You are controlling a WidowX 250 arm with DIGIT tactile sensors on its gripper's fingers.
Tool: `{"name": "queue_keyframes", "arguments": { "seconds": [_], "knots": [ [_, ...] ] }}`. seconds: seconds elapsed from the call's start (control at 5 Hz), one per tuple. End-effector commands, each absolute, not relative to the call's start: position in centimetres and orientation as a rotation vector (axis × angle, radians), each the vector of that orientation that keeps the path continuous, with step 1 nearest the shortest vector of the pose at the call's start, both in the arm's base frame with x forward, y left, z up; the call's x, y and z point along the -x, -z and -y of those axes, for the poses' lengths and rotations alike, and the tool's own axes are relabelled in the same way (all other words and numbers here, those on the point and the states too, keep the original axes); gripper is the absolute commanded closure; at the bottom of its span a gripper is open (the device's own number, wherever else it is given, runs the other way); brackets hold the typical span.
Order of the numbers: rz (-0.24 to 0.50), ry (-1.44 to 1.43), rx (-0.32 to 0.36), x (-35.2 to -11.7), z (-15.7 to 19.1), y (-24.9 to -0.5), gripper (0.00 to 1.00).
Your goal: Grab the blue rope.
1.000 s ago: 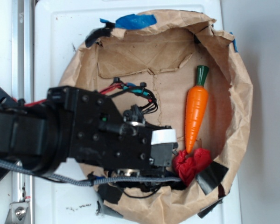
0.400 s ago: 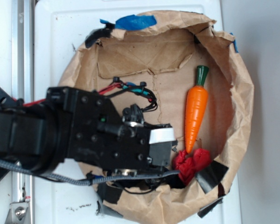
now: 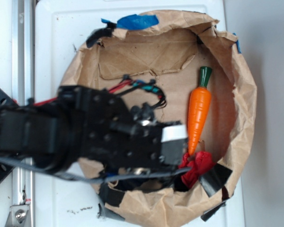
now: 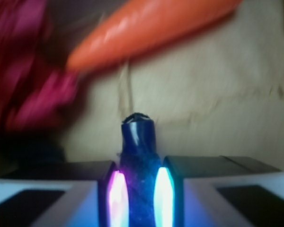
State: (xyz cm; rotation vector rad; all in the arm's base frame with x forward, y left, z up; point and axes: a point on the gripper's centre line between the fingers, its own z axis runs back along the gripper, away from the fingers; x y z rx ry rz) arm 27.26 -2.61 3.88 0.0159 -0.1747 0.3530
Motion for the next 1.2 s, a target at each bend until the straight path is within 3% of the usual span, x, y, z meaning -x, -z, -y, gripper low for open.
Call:
{"name": "queue_keyframes", "arguments": {
  "seconds": [0.0,0.4,0.6,1.0],
  "knots": [
    [0.185,-0.575,0.000,-27.7,-1.0,-12.0,1.00],
    [0.148,-0.560,0.026,-26.6,-1.4,-16.6,1.00],
    [0.197,-0.550,0.059,-24.5,-0.3,-19.2,1.00],
    [0.149,-0.522,0.040,-23.5,1.5,-19.7,1.00]
  ]
}}
